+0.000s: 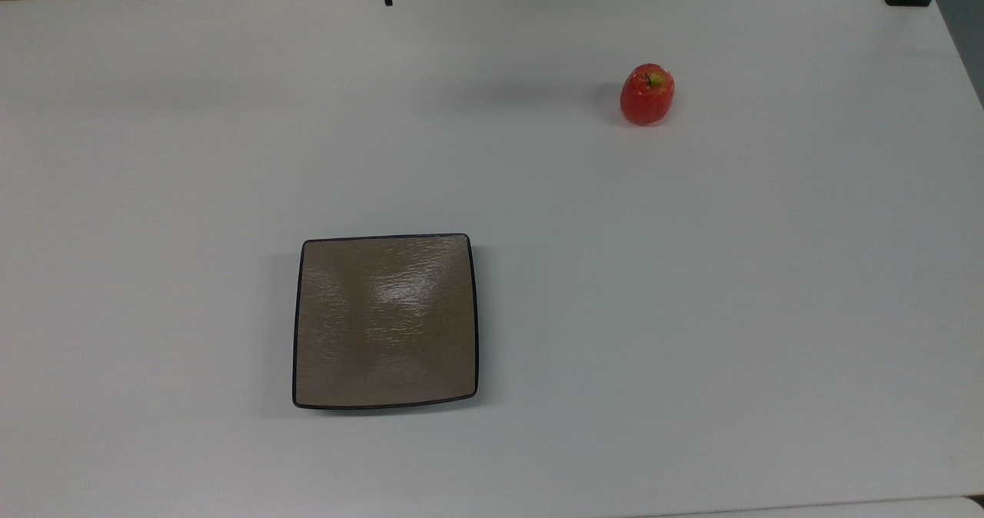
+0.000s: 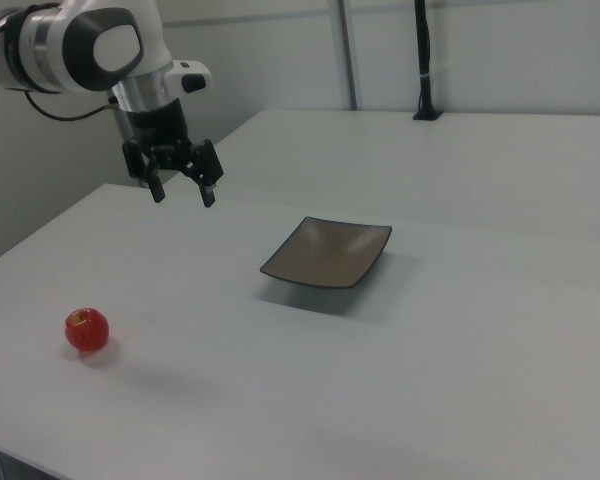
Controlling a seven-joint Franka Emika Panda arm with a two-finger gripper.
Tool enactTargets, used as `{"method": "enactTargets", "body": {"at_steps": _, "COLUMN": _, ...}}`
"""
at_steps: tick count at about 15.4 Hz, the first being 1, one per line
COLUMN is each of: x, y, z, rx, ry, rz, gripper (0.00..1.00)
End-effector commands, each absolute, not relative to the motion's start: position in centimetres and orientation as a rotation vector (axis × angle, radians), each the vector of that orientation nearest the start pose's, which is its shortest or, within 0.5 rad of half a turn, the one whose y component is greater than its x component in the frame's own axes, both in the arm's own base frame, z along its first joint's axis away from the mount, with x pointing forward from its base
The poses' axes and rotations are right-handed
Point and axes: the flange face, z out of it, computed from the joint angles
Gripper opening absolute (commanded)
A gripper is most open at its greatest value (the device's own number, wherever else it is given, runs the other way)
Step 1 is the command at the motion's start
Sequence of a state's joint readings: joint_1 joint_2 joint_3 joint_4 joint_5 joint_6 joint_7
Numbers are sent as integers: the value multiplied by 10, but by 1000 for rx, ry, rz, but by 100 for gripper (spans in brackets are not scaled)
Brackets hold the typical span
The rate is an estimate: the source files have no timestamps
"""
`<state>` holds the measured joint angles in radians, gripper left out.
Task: Apples placed on a ceramic plate
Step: 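Move the open gripper over the red apple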
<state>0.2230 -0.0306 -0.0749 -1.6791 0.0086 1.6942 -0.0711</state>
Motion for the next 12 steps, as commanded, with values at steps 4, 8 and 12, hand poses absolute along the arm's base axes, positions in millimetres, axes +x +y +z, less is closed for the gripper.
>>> {"method": "enactTargets", "body": {"at_steps": 4, "x": 537, "y": 133, "z": 610, "rx": -3083, "ry": -497, "rz": -43, "gripper": 100}}
{"method": "enactTargets", "body": {"at_steps": 8, "x": 512, "y": 198, "z": 602, "rx": -3079, "ry": -528, "rz": 13, "gripper": 100}}
{"method": "enactTargets", "body": {"at_steps": 12, "x": 491, "y": 242, "z": 585, "rx": -3016, "ry": -599, "rz": 81, "gripper": 100}}
